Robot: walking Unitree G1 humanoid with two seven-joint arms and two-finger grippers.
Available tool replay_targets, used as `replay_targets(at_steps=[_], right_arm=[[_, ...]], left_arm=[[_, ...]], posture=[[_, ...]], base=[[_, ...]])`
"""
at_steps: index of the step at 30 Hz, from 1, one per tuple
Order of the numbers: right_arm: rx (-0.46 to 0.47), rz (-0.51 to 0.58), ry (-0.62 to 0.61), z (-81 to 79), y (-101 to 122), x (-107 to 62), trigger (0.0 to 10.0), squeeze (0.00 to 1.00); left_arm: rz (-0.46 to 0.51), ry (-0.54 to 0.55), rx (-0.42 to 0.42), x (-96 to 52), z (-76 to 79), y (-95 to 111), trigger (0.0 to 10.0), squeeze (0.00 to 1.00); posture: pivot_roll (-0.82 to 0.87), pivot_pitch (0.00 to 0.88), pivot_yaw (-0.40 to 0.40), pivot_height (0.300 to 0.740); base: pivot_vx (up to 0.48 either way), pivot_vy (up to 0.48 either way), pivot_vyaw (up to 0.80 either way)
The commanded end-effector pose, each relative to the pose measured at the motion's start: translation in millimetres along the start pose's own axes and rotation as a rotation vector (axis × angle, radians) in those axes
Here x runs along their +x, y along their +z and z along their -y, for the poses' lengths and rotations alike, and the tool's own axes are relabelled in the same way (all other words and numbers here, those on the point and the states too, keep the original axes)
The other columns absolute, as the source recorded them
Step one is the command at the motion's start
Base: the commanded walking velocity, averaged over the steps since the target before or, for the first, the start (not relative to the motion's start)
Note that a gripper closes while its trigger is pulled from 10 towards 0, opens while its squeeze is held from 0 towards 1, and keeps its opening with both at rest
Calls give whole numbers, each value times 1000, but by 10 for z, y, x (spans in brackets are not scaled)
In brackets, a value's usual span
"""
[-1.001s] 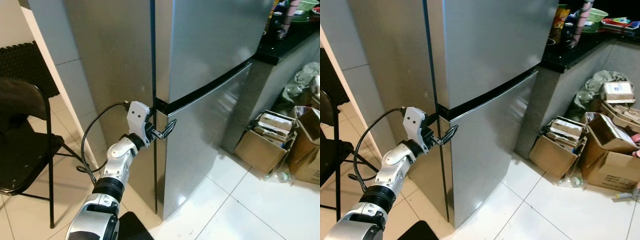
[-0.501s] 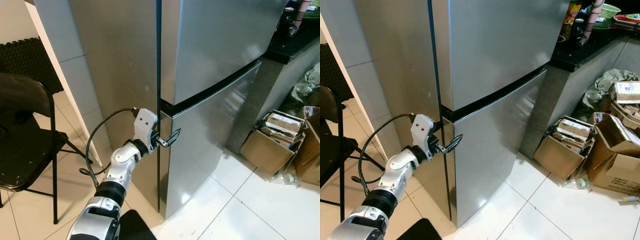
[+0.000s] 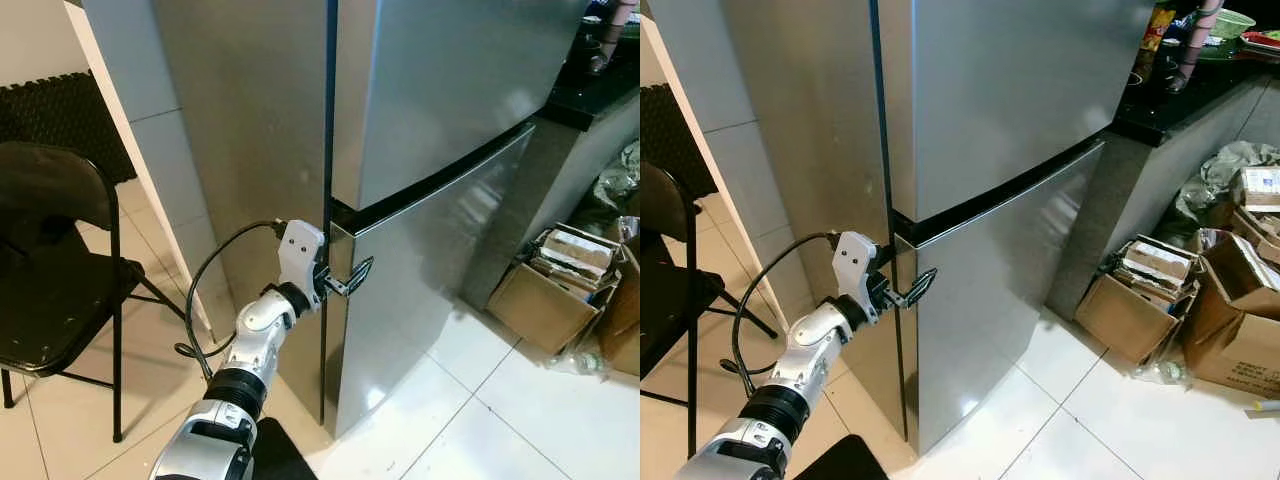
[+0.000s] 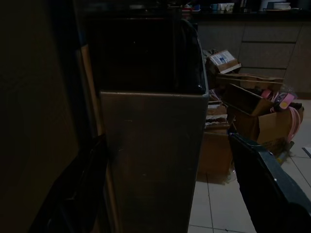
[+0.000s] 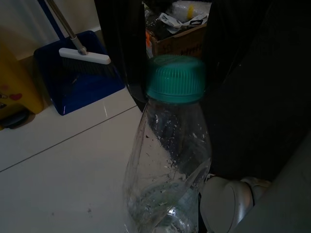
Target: Restocking fridge
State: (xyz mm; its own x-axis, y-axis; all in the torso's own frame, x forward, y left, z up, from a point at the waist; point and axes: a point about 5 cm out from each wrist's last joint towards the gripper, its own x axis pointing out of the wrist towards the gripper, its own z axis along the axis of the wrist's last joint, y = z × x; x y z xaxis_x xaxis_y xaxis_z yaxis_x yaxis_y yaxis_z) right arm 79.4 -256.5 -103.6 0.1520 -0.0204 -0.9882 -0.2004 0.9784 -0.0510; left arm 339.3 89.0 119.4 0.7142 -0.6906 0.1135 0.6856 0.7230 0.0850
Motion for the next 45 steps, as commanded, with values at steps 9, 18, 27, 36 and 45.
replay_targets(at_steps=[9, 18, 27, 36, 45], right_arm=[[13, 2, -3, -19, -15, 6, 10000, 0], [19, 1, -2, -27, -38, 8, 10000, 0], [17, 0, -3, -28, -53, 8, 10000, 0], [19, -4, -3, -33, -77, 8, 10000, 0], [22, -3, 0, -36, -64, 9, 10000, 0]], left_arm=[[-34, -190, -29, 113, 385, -102, 10000, 0], [-33, -268, -45, 113, 566, -140, 10000, 0], [-23, -307, -60, 132, 672, -141, 10000, 0], [-15, -333, -71, 128, 732, -133, 10000, 0], [-34, -484, -120, 30, 928, -194, 10000, 0]], posture=[[-13, 0, -50, 740], [-16, 0, -45, 740], [-18, 0, -47, 740], [-18, 0, -46, 740], [-17, 0, -46, 740]], base=[[0, 0, 0], [0, 0, 0], [0, 0, 0], [0, 0, 0], [0, 0, 0]])
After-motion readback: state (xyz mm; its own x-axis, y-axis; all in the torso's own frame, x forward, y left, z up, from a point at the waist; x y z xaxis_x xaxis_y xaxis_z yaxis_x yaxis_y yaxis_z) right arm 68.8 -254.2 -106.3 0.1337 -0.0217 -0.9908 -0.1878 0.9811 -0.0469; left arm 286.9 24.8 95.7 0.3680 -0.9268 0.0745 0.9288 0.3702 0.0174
